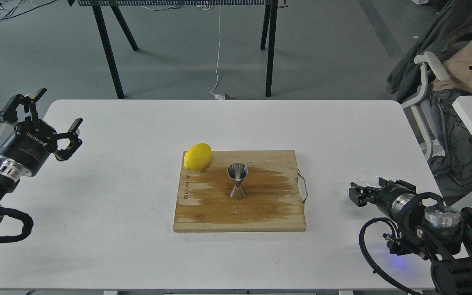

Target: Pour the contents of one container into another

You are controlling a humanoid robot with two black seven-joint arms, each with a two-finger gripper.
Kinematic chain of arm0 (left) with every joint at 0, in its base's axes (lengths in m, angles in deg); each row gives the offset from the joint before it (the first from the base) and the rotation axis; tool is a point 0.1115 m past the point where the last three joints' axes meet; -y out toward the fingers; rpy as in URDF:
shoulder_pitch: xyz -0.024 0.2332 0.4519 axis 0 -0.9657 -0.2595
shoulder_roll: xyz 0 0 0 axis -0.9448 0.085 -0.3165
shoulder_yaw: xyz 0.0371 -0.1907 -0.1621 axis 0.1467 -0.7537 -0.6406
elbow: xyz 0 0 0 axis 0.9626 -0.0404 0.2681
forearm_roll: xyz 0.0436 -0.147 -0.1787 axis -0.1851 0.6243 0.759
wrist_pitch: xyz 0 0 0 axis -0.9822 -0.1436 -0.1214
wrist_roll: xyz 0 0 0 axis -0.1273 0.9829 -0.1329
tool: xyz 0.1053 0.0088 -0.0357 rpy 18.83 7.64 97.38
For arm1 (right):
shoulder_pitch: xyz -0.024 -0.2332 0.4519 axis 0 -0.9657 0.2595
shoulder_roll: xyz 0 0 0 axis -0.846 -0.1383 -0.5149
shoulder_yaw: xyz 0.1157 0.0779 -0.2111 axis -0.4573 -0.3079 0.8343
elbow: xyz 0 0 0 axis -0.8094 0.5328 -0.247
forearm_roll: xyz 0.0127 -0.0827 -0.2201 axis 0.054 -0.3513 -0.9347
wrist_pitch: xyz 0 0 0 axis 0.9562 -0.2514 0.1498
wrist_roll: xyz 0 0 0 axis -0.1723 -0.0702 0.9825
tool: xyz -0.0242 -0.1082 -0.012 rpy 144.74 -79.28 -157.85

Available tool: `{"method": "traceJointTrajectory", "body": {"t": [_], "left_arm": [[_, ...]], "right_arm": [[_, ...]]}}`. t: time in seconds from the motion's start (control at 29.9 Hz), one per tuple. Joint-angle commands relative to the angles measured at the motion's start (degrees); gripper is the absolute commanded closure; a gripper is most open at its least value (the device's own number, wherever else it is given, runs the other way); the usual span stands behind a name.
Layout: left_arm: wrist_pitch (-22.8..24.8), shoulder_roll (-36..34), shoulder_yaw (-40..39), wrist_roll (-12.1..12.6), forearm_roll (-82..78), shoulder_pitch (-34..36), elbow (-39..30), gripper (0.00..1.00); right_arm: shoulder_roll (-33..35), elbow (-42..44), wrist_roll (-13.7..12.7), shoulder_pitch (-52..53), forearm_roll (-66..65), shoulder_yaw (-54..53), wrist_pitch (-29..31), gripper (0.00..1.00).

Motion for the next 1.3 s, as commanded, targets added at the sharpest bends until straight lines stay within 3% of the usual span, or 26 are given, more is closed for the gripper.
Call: {"method": "traceJointTrajectory", "body": {"t": [0.0, 0.7, 1.27], "left_arm": [[0.0, -0.06, 0.0, 0.01, -0.04, -0.03, -0.01, 0.0], [0.0, -0.06, 0.0, 0.01, -0.04, -0.12, 0.61, 0.0], [0.0, -0.06, 0.0, 0.01, -0.04, -0.56, 0.79, 0.0]], "right_arm": [[0.0, 0.05, 0.75, 0.07, -0.04, -0.04, 0.13, 0.27], [-0.09, -0.04, 0.84, -0.1, -0.04, 0.84, 1.28, 0.39], [-0.18, -0.04, 0.84, -0.37, -0.57, 0.93, 1.45, 0.56]]}}
